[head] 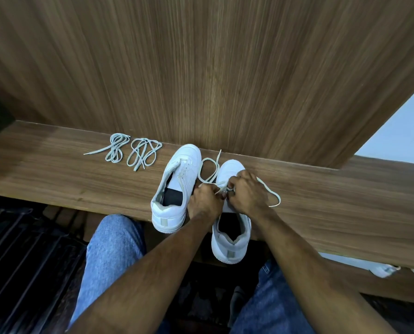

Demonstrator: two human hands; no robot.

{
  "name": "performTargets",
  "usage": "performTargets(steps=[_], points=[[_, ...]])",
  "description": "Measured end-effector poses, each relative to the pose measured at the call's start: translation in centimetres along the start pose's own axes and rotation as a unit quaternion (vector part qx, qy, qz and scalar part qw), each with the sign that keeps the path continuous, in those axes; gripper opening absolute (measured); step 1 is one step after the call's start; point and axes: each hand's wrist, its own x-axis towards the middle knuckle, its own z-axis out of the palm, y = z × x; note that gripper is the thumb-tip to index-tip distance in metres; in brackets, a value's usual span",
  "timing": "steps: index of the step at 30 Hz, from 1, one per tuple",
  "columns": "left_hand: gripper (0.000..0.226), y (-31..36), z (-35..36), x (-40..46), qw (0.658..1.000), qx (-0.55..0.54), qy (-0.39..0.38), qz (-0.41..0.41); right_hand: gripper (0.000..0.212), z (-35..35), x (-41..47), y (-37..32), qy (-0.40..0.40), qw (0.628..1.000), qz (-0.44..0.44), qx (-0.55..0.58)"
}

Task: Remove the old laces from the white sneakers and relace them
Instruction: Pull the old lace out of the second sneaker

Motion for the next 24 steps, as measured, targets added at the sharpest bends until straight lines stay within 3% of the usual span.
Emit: performTargets(steps=[2, 5, 8, 10, 15, 20, 22, 24], points=[[0.021, -0.2, 0.1, 0.1, 1.000, -0.003, 0.001, -0.003, 0.013, 0.0, 0.5, 0.3, -0.007, 0.999, 0.002, 0.043], [0.023, -0.3, 0.2, 0.2, 1.000, -0.020, 0.002, -0.004, 0.012, -0.4, 0.9, 1.1, 0.039, 0.975, 0.038, 0.217], [0.024, -0.3, 0.3, 0.4, 1.000, -0.019, 0.003, -0.005, 0.023, -3.4, 0.6, 1.6, 0.120, 0.887, 0.110, 0.433], [0.024, -0.3, 0.4, 0.4, 1.000, -0.013, 0.004, -0.003, 0.022, -5.5, 0.6, 2.3, 0.204, 0.826, 0.130, 0.509], [0.022, -0.3, 0.5, 0.3, 1.000, -0.019, 0.001, -0.003, 0.007, -6.6, 1.0, 3.7, 0.302, 0.745, 0.169, 0.570], [0.019, -0.3, 0.4, 0.4, 1.000, -0.022, 0.000, -0.003, 0.009, -6.5, 1.6, 4.3, 0.400, 0.642, 0.165, 0.633], [0.019, -0.3, 0.5, 0.5, 1.000, -0.020, 0.001, -0.003, 0.010, -6.3, 1.6, 4.0, 0.413, 0.662, 0.146, 0.608], [0.021, -0.4, 0.5, 0.5, 1.000, -0.014, 0.003, -0.003, 0.021, -5.7, 1.2, 3.6, 0.356, 0.768, 0.140, 0.514]])
